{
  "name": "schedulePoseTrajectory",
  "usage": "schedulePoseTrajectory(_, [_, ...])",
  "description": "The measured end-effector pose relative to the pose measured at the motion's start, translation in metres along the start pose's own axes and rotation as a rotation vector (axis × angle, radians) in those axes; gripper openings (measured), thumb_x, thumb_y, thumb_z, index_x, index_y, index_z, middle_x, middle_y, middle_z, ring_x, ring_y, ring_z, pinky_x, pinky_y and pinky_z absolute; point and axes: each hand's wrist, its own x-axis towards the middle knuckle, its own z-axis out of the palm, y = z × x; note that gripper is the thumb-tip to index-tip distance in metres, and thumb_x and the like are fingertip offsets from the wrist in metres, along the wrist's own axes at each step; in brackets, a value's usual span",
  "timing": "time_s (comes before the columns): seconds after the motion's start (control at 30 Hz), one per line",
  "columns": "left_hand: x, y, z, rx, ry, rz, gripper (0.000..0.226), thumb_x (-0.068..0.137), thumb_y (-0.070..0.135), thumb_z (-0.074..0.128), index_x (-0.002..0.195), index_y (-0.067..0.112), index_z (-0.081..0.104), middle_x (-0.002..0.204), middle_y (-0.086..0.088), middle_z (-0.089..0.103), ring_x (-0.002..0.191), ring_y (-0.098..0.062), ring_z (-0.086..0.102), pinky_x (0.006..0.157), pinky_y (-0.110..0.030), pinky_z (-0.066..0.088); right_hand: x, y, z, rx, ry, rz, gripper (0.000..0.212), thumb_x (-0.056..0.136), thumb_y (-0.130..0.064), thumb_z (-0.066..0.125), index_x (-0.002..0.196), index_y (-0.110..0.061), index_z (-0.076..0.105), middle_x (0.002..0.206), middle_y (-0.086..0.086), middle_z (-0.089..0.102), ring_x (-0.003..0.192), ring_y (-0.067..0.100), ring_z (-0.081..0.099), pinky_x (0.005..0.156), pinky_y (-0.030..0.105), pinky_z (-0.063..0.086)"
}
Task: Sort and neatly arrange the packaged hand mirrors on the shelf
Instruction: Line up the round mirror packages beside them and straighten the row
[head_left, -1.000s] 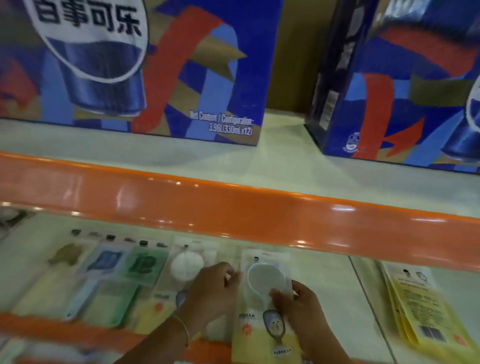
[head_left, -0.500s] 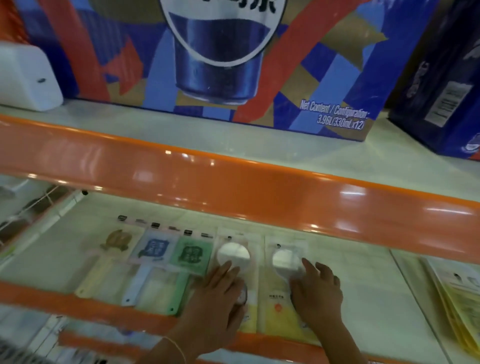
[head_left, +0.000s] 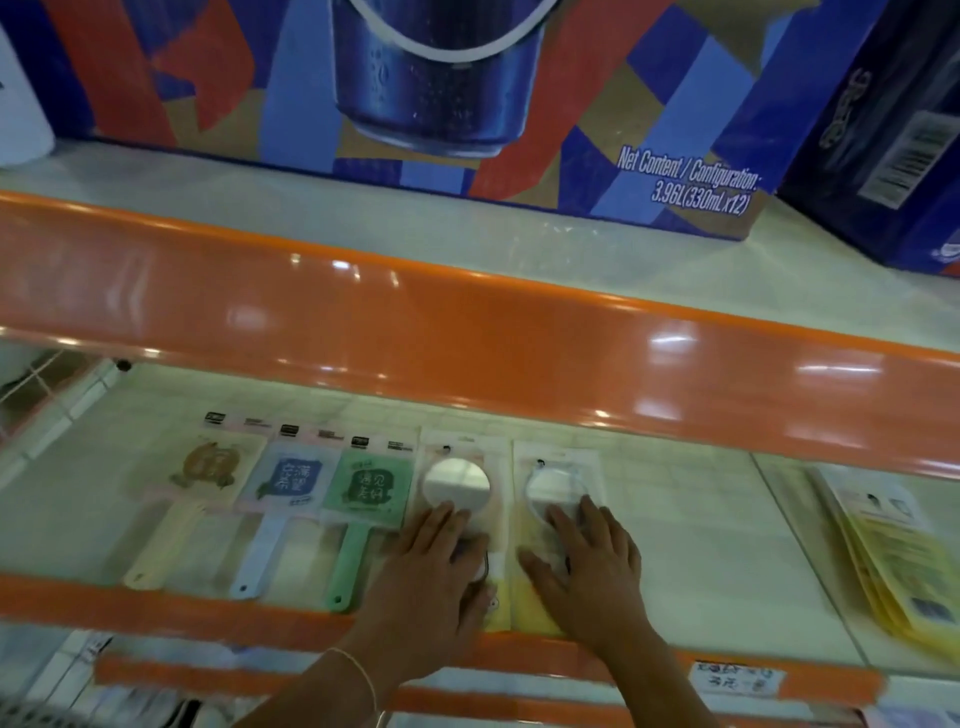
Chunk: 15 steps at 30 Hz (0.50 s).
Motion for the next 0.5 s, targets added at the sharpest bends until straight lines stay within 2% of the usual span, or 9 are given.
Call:
schedulePoseTrajectory(0.2, [-0.0004, 0.0013, 0.0012, -0.007, 0.011, -0.003, 0.044, 0.089, 0.055, 0.043, 0.120, 0.029, 0.061, 0.136, -0.004, 0.054, 0.130, -0.026, 0.047, 0.109, -0.044, 0.034, -0.0043, -0.0046, 0.0015, 0.014, 0.040, -0.032, 0.108, 0.060, -0.087, -0.016, 0.147, -0.038, 0.024, 0.162, 0.004, 0.007, 0.148, 0.031, 0.005, 0.118, 0.046, 0.010])
schedulePoseTrajectory(0.37, [-0.0008, 0.0006, 0.0025, 0.015, 0.022, 0.010, 0.042, 0.088, 0.054, 0.046, 0.118, 0.029, 0.059, 0.134, -0.005, 0.055, 0.129, -0.027, 0.048, 0.107, -0.044, 0.032, -0.0022, -0.0069, 0.0039, 0.039, 0.016, -0.058, 0.104, 0.063, -0.086, -0.011, 0.148, -0.035, 0.022, 0.162, 0.005, 0.000, 0.149, 0.030, -0.005, 0.119, 0.043, 0.004])
schedulePoseTrajectory(0.5, [-0.0001, 0.0014, 0.0007, 0.042, 0.021, 0.010, 0.043, 0.087, 0.056, 0.045, 0.116, 0.029, 0.062, 0.132, -0.003, 0.057, 0.126, -0.025, 0.051, 0.106, -0.043, 0.033, -0.0036, -0.0088, 0.0035, 0.071, 0.017, -0.043, 0.099, 0.066, -0.085, -0.004, 0.147, -0.037, 0.023, 0.162, 0.004, 0.000, 0.149, 0.028, -0.005, 0.119, 0.043, 0.006])
